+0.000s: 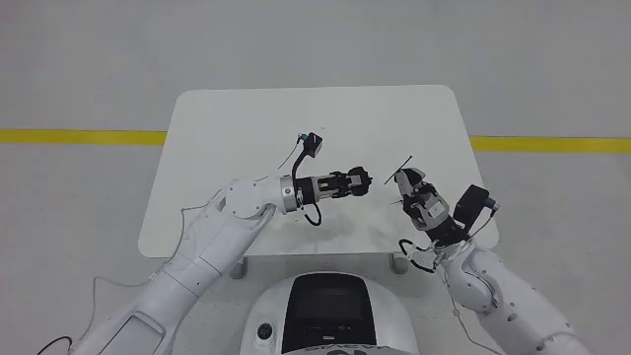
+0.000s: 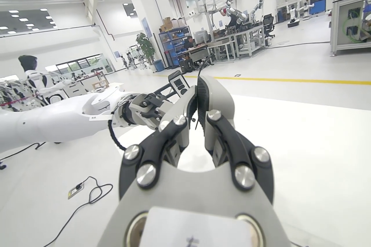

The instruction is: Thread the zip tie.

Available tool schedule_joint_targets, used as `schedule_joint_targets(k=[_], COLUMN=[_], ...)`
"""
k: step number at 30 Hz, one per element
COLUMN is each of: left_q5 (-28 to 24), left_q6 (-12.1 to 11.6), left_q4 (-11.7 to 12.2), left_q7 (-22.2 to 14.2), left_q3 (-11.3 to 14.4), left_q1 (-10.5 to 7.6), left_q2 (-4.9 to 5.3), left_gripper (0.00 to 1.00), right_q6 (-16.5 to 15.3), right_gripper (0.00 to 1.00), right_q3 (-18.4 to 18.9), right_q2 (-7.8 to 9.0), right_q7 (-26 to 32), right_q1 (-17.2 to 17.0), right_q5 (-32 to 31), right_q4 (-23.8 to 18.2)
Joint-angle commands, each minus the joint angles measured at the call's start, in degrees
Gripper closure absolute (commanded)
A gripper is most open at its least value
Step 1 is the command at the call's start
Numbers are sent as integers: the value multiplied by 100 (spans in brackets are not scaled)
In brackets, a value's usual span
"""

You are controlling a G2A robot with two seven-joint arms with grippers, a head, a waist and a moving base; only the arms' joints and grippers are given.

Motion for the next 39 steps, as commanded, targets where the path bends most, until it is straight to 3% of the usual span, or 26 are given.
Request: schedule_joint_targets(k=[1,7,16,27,39], left_q5=[0,0,0,0,0], left_q6=[0,0,0,0,0], left_q4=[0,0,0,0,0], left_q7=[0,0,0,0,0], left_q3=[0,0,0,0,0], left_q1=[0,0,0,0,0], left_q2=[0,0,0,0,0], left_gripper=[100,100,100,100,100], right_q6=[4,-41,-41,281,297], right_gripper=[100,100,100,100,100], right_q3=[-27,-82,-82,-115,-141], right_q2=[-32,-116,-116,-257,-369], right_q7=[-39,55,55,-159,-246], right_q1=[31,117,117,34,10], right_q5=[-16,-77,-77,-318,-366], right_q4=[29,100,100,-24,58])
